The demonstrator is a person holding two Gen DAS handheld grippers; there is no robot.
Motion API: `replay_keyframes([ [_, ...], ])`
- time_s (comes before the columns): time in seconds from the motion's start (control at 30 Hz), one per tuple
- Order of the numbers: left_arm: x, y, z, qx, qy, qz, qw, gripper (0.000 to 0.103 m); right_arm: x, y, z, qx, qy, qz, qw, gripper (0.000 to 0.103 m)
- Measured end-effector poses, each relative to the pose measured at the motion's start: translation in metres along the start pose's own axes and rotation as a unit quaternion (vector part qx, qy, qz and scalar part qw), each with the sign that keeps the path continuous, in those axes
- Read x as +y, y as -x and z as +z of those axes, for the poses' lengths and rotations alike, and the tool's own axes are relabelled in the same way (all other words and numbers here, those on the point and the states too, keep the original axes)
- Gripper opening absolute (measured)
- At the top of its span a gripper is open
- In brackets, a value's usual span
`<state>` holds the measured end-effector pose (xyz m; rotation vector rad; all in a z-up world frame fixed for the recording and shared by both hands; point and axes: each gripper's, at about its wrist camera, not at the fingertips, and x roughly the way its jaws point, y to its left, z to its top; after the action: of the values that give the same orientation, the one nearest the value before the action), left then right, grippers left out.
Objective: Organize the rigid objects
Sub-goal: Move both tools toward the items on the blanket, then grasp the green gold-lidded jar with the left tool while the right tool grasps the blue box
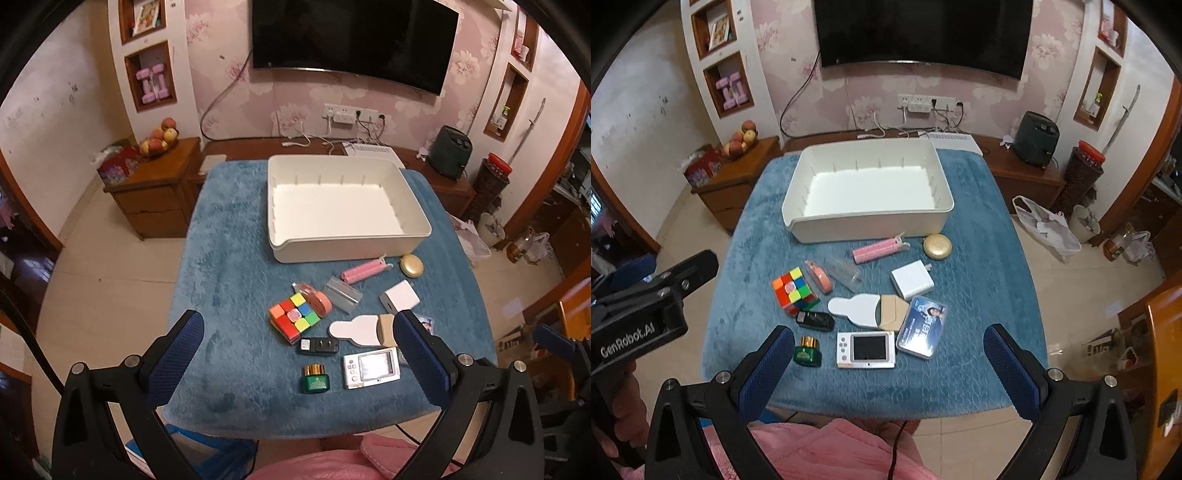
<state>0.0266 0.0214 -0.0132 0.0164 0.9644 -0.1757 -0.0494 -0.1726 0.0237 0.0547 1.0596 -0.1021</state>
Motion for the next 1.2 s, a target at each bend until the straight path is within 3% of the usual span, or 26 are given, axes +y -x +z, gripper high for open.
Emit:
replay_keyframes([
  [0.27, 0.010, -0.016, -0.002, 0.030, -0.002, -0.035, 0.9990, 0.102, 0.021, -0.007, -0.005, 0.026, 0.014, -0.028, 0.999, 0.102],
  [0.73, 0.019, -0.048, -0.011, 0.116, -0.008, -0.061, 0.9914, 0.102, 0.014, -0.027, -0.022, 0.102, -0.045, -0.016, 0.994, 0.102],
  [0.97, 0.015, -0.062, -0.023, 0.159, -0.011, -0.060, 0.9854, 0.101, 0.000, -0.040, -0.035, 0.135, -0.076, 0.002, 0.988, 0.102],
  [1.2, 0.009, -0.070, -0.030, 0.176, -0.002, -0.039, 0.9836, 0.101, -0.012, -0.058, -0.037, 0.159, -0.077, 0.034, 0.984, 0.097],
])
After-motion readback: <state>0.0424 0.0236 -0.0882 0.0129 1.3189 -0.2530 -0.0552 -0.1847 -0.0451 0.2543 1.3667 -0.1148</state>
